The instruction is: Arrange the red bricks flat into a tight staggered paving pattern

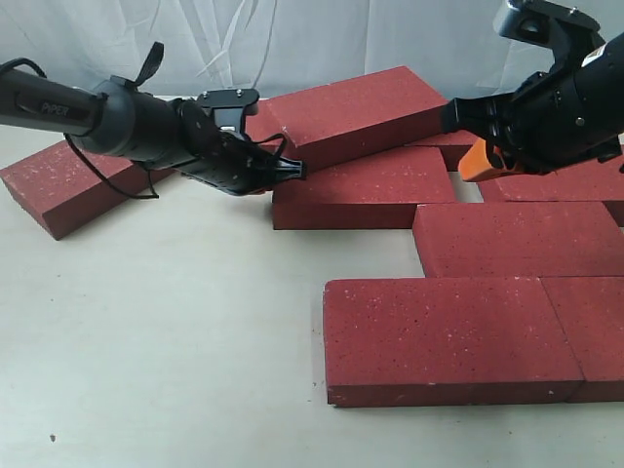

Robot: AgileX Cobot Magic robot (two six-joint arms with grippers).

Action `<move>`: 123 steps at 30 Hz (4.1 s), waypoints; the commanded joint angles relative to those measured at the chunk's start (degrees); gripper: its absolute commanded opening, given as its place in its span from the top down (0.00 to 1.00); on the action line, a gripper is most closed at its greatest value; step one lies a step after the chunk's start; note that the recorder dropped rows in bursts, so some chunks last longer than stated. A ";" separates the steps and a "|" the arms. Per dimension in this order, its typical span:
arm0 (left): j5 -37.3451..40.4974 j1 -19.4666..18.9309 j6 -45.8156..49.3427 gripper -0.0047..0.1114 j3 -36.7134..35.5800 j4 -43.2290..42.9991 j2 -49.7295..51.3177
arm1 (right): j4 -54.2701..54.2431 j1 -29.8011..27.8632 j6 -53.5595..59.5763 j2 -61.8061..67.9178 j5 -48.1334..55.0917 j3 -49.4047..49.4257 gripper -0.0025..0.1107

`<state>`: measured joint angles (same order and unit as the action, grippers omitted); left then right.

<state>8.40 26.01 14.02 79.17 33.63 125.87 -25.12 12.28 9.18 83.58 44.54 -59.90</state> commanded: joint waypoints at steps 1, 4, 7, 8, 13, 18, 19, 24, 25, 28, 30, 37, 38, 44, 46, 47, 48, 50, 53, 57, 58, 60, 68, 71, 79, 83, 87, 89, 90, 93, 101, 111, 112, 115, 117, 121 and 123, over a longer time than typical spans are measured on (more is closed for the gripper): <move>-1.93 1.53 0.01 0.96 0.30 0.77 -0.22 | -0.16 -0.13 0.23 -0.02 -0.49 -0.22 0.98; -2.15 2.00 0.01 0.96 0.30 1.09 -0.22 | -0.16 -0.13 0.23 -0.02 -0.49 -0.22 0.98; -2.28 2.38 0.01 0.96 0.30 1.41 -0.22 | -0.26 -0.13 0.23 -0.02 -0.37 -0.22 0.98; -2.42 2.47 0.01 0.96 0.30 1.42 -0.22 | -0.26 -0.13 0.23 -0.02 -0.37 -0.22 0.98; -2.57 3.25 0.01 0.96 0.30 1.27 -0.22 | -0.26 -0.13 0.23 -0.02 -0.37 -0.22 0.98; -3.53 3.99 0.01 0.96 0.30 1.38 -0.22 | -0.26 -0.13 0.23 -0.02 -0.37 -0.22 0.98; -3.67 3.99 0.01 0.96 0.30 1.47 -0.22 | -0.26 -0.13 0.23 -0.02 -0.37 -0.22 0.98; -4.56 4.10 0.01 0.96 0.30 1.59 -0.22 | -0.12 -0.13 0.23 -0.02 -0.37 -0.22 0.98; -4.72 4.18 0.01 0.96 0.30 1.59 -0.22 | -0.12 -0.13 0.23 -0.02 -0.37 -0.22 0.98; -5.98 4.87 0.01 0.96 0.30 1.47 0.07 | -0.03 -0.13 0.34 -0.02 -0.37 -0.22 0.98; -6.27 5.01 0.01 0.96 0.72 0.75 0.93 | -0.03 -0.13 0.34 -0.02 -0.37 -0.22 0.98; -2.41 5.24 0.01 0.96 4.57 2.82 3.57 | 0.09 -0.13 0.34 -0.02 -0.37 -0.22 0.98; -2.41 5.36 0.01 0.96 4.87 2.93 3.68 | 0.09 -0.13 0.34 -0.02 -0.37 -0.22 0.98; -0.97 5.63 0.01 0.96 5.37 2.73 3.77 | 0.09 -0.13 0.34 -0.02 -0.37 -0.22 0.98; 0.24 5.50 0.01 0.96 5.37 2.44 3.77 | 0.09 -0.13 0.34 -0.02 -0.37 -0.22 0.98; 1.01 5.16 0.01 0.96 5.37 1.49 3.77 | 0.21 -0.13 0.34 -0.02 -0.37 -0.22 0.98; 1.92 4.88 0.01 0.96 5.37 0.98 3.63 | 0.21 -0.13 0.34 -0.02 -0.37 -0.22 0.98; 4.32 3.98 0.01 0.96 5.37 -0.19 3.41 | 0.21 -0.13 0.34 -0.02 -0.37 -0.22 0.98; 8.29 2.02 0.01 0.96 5.37 -0.21 2.29 | 0.21 -0.13 0.34 -0.02 -0.37 -0.22 0.98; 13.79 -0.99 0.01 0.96 5.37 -0.30 0.39 | -0.04 -0.13 0.34 -0.02 -0.14 -0.22 0.98; 15.25 -1.81 0.01 0.96 5.37 -0.30 -0.18 | -0.04 -0.13 0.34 -0.02 -0.14 -0.22 0.98; 17.80 -3.37 0.01 0.96 5.37 -0.98 -1.23 | -0.04 -0.13 0.34 -0.02 -0.14 -0.22 0.98; 23.21 -9.68 -0.10 0.96 5.37 -5.97 -5.75 | -0.04 -0.13 0.34 -0.02 -0.14 -0.22 0.98; 22.92 -12.08 -0.10 0.96 5.37 -7.55 -7.09 | -0.04 -0.13 0.34 -0.02 -0.14 -0.22 0.98; 21.53 -18.13 -0.33 0.96 5.37 -13.01 -8.24 | -0.04 -0.13 0.34 -0.02 -0.14 -0.22 0.98; 17.84 -19.57 -6.10 0.96 5.37 -22.42 -8.24 | 0.08 -0.13 0.34 -0.02 -0.14 -0.22 0.98; 12.44 -19.70 -14.95 0.96 5.37 -33.97 -8.24 | 0.08 -0.13 0.34 -0.02 -0.14 -0.22 0.98; 10.25 -19.70 -17.06 0.96 5.37 -37.55 -8.14 | 0.08 -0.13 0.34 -0.02 -0.14 -0.22 0.98; 9.63 -19.70 -17.06 0.96 5.37 -38.00 -7.91 | 0.08 -0.13 0.34 -0.02 -0.14 -0.22 0.98; 8.77 -19.74 -17.06 0.96 5.37 -39.88 -7.13 | 0.08 -0.13 0.34 -0.02 -0.14 -0.22 0.98; 8.83 -19.74 -17.06 0.96 5.37 -42.49 -3.30 | 0.08 -0.13 0.34 -0.02 -0.14 -0.22 0.98; 25.91 -19.03 -16.10 0.96 5.37 -38.95 -2.83 | -0.04 -0.13 0.34 -0.02 -0.14 -0.22 0.98; 27.51 -19.03 -15.50 0.96 5.37 -38.67 -3.20 | -0.04 -0.13 0.34 -0.02 -0.14 -0.22 0.98; 33.03 -19.01 -10.03 0.96 5.37 -31.91 -4.55 | -0.04 -0.13 0.34 -0.02 -0.14 -0.22 0.98; 36.30 -19.01 -6.08 0.96 5.37 -25.95 -5.15 | -0.04 -0.13 0.34 -0.02 0.13 -0.22 0.98; 40.72 -19.01 2.52 0.96 4.43 -15.91 -6.23 | -0.19 -0.13 0.34 -0.02 0.26 -0.22 0.98; 41.99 -18.92 5.30 0.96 3.32 -12.02 -6.74 | -0.19 -0.13 0.34 -0.02 0.26 -0.22 0.98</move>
<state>45.03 6.71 14.56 84.61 14.36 119.23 -25.33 12.28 9.28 83.58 44.65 -59.90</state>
